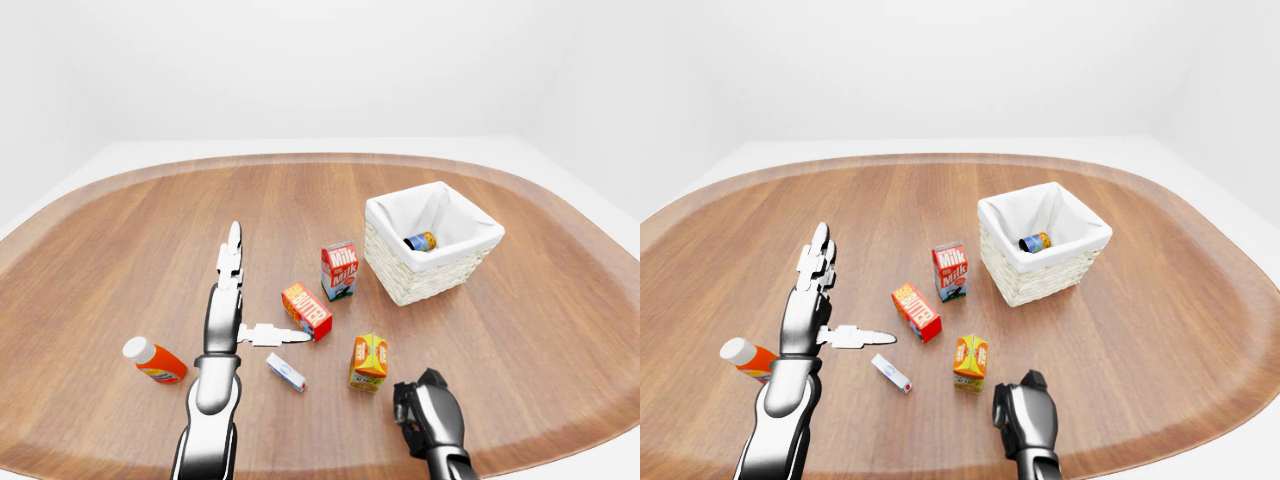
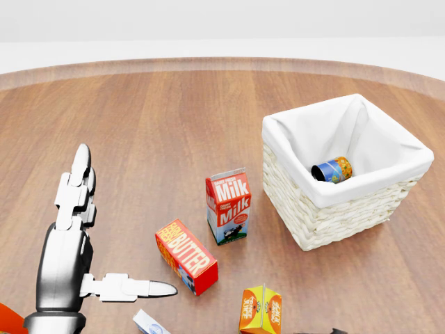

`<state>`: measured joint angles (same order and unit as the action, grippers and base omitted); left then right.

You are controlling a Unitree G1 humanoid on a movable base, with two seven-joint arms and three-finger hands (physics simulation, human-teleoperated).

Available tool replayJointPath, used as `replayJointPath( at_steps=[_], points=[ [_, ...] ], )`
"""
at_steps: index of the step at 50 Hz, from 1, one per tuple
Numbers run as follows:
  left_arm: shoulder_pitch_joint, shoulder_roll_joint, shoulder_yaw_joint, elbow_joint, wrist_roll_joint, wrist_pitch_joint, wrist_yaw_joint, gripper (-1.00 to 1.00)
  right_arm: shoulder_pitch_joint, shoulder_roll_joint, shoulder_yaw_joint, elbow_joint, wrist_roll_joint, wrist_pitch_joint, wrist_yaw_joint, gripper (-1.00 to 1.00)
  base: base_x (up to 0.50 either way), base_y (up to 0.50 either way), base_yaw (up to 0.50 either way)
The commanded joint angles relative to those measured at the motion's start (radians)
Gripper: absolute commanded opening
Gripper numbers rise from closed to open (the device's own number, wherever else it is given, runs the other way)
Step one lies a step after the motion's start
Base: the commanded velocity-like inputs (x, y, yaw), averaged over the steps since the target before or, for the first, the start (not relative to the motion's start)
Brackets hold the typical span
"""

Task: Pick up the alphabet soup and the tomato sauce, and put them in the basket.

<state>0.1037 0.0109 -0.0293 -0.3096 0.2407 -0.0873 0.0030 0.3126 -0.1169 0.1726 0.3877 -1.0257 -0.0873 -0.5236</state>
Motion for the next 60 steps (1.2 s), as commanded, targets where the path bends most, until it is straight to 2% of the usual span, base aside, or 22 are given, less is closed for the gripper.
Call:
replayJointPath(
  at_steps=[1,10,18,32,60],
  points=[
    [0.006,-0.001,0.002,-0.014,0.005,0.0,0.006,1.0,0.026,-0.002,0.003,-0.047,0.032,0.0,0.0,-1.0,0.0,0.0,0.0],
    [0.006,-0.001,0.002,-0.014,0.005,0.0,0.007,1.0,0.116,-0.003,-0.029,-0.261,0.177,0.0,0.008,-1.0,0.0,0.0,0.0],
    [0.006,-0.001,0.002,-0.014,0.005,0.0,0.007,1.0,0.171,0.02,-0.115,-0.461,0.365,0.0,0.215,-1.0,0.0,0.0,0.0],
    [0.005,-0.001,0.002,-0.014,0.005,0.0,0.007,1.0,0.201,0.099,-0.228,-0.631,0.54,0.0,0.453,-1.0,0.0,0.0,0.0],
    [0.006,-0.001,0.002,-0.014,0.005,0.0,0.007,1.0,0.223,0.202,-0.347,-0.922,0.767,0.0,0.721,-1.0,0.0,0.0,0.0]
  ],
)
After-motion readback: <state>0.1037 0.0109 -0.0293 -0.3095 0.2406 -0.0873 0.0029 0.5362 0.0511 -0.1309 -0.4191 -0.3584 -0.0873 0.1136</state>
